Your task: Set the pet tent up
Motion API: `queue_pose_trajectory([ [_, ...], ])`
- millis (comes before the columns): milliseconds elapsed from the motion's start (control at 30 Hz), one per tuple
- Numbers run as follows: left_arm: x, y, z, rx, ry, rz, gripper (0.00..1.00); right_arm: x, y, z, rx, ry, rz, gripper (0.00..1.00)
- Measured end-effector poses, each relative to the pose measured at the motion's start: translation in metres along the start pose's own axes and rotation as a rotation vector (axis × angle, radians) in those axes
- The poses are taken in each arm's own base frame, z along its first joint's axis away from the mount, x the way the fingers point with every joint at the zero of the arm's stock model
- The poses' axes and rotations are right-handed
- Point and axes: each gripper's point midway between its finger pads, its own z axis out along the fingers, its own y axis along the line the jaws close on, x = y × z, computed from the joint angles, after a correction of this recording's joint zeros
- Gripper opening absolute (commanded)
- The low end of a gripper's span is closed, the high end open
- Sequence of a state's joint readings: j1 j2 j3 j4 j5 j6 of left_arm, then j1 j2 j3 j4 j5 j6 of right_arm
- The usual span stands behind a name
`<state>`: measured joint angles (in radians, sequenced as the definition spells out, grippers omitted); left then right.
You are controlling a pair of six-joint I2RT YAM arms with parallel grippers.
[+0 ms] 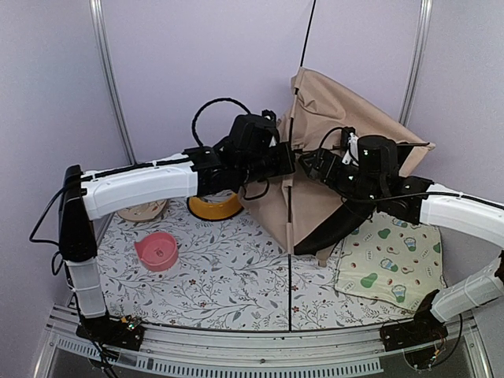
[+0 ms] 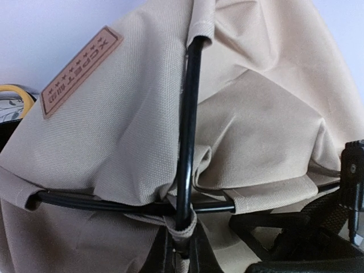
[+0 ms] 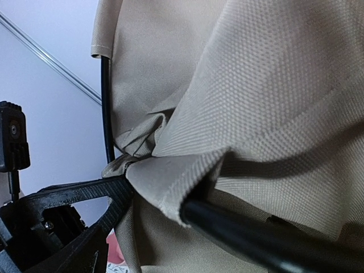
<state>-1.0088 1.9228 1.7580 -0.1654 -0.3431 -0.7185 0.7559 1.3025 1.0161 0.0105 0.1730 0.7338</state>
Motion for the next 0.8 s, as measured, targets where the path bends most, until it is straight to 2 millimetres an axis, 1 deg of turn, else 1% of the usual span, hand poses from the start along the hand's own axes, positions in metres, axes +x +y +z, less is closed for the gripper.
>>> queue_pose_trajectory([
  [133, 0.008, -0.009, -0.005, -0.007, -0.008, 0.014, 0.0, 0.006, -0.005, 0.001, 0.01, 0.014, -0.005, 0.96],
  [267, 0.009, -0.021, -0.012, -0.013, -0.032, 0.072, 0.0, 0.003, -0.002, -0.002, 0.002, 0.006, -0.029, 0.96],
  [300, 0.008, -0.024, -0.014, -0.016, -0.042, 0.084, 0.0, 0.001, 0.0, -0.005, -0.004, 0.001, -0.037, 0.95],
  [333, 0.0, -0.03, -0.018, -0.021, -0.067, 0.107, 0.0, -0.004, 0.004, -0.008, -0.013, -0.009, -0.044, 0.95],
  [367, 0.001, -0.033, -0.019, -0.015, -0.066, 0.111, 0.0, -0.009, 0.007, -0.01, -0.02, -0.017, -0.051, 0.95],
  [500, -0.018, -0.055, -0.034, -0.01, -0.144, 0.158, 0.0, -0.035, 0.03, -0.023, -0.064, -0.067, -0.076, 0.95],
  [600, -0.03, -0.07, -0.045, 0.0, -0.195, 0.163, 0.0, -0.049, 0.041, -0.035, -0.09, -0.096, -0.092, 0.95],
  [700, -0.033, -0.078, -0.051, 0.002, -0.22, 0.158, 0.0, -0.059, 0.049, -0.042, -0.105, -0.115, -0.111, 0.96],
  [800, -0.027, -0.078, -0.052, -0.003, -0.22, 0.132, 0.0, -0.061, 0.052, -0.041, -0.106, -0.108, -0.133, 0.97],
])
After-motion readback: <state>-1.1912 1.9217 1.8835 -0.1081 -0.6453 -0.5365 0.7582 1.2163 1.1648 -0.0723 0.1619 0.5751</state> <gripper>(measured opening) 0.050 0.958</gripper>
